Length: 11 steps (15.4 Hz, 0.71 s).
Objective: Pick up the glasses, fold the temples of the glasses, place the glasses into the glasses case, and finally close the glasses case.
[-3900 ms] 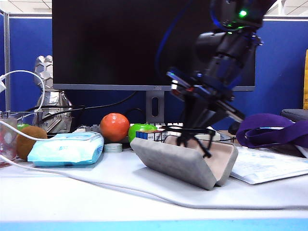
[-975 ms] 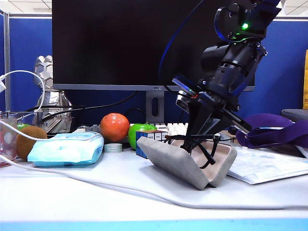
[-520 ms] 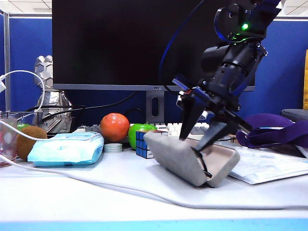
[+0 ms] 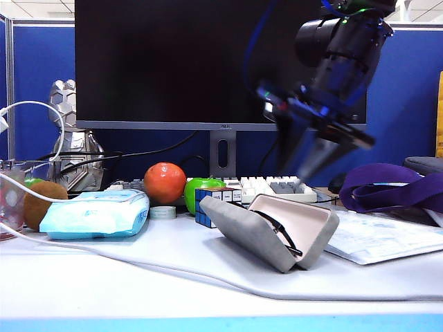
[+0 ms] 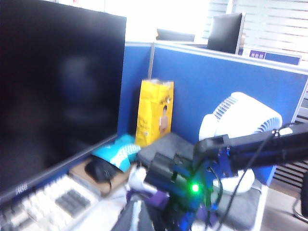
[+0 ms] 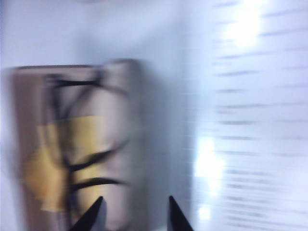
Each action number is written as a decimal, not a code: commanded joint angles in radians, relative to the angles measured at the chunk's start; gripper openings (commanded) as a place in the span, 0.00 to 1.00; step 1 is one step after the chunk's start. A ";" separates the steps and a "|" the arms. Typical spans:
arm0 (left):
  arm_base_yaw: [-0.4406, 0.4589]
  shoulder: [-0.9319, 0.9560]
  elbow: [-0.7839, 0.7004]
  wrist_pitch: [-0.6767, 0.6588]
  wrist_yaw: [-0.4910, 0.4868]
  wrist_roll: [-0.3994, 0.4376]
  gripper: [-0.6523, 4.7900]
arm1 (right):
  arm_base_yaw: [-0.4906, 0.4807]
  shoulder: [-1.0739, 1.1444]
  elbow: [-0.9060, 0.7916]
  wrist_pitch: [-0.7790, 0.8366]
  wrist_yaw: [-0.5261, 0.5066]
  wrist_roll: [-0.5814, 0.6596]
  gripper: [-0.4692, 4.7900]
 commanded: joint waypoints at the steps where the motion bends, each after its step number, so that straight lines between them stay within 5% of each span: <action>1: -0.001 0.042 0.000 -0.159 -0.001 0.002 0.11 | 0.003 -0.004 0.001 0.006 0.018 -0.045 0.40; 4: -0.001 0.160 0.000 -0.287 -0.049 -0.003 0.11 | 0.020 -0.002 0.000 0.032 0.040 -0.098 0.40; 8: -0.020 0.335 0.000 -0.354 -0.070 -0.069 0.11 | 0.030 0.000 0.000 0.028 0.252 -0.098 0.40; 11: -0.105 0.440 0.000 -0.353 -0.109 -0.072 0.11 | 0.030 0.007 -0.001 0.033 0.133 -0.100 0.37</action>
